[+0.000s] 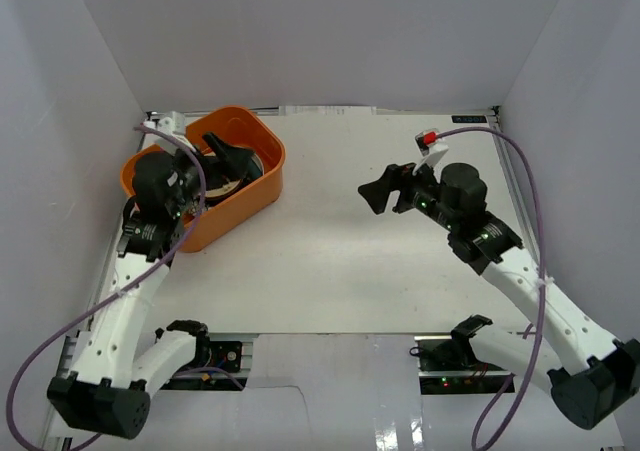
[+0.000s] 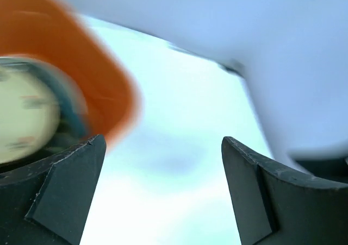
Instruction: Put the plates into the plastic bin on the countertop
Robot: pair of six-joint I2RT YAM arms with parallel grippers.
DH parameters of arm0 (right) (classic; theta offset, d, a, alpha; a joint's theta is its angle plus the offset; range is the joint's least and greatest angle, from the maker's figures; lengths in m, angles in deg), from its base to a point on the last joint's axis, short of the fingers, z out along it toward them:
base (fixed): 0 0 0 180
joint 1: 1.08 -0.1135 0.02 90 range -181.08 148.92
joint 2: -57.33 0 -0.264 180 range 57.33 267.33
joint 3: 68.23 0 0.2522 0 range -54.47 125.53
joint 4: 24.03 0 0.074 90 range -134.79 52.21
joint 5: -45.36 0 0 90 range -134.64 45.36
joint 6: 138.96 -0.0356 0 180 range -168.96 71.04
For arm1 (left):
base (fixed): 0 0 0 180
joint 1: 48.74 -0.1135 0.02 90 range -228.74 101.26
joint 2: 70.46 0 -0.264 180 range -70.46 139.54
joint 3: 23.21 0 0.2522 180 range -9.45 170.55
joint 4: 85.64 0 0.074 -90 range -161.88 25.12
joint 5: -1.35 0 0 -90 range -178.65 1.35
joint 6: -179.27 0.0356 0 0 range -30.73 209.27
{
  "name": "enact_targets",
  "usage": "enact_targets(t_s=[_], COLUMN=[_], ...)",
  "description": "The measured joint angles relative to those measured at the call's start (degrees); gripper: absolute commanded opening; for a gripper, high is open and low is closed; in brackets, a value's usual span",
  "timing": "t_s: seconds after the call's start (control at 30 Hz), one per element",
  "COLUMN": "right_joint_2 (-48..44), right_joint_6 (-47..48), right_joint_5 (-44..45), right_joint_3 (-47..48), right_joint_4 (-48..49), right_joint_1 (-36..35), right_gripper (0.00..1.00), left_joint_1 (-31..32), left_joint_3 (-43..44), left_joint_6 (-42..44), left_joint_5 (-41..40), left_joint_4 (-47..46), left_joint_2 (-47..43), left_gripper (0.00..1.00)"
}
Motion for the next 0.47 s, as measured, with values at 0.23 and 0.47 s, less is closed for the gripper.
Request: enact_targets(t_s=[0.23, 0.47], right_joint_2=[-18.21, -29.75], right_joint_6=[7.43, 9.55], right_joint_5=[9.6, 18.73], right_joint_3=[1.77, -1.38], right_joint_4=[-1.79, 1.46], right_joint_1=[-0.26, -0.26], right_gripper=[0.9, 0.9], left_joint_1=[12.09, 12.09], left_joint_3=[-2.99, -2.64], left_joint_6=[3.34, 6.01], left_joint_5=[6.56, 4.48], left_joint_4=[0.37, 3.45], left_joint_2=[-15.37, -24.48], left_gripper=[0.98, 0.98])
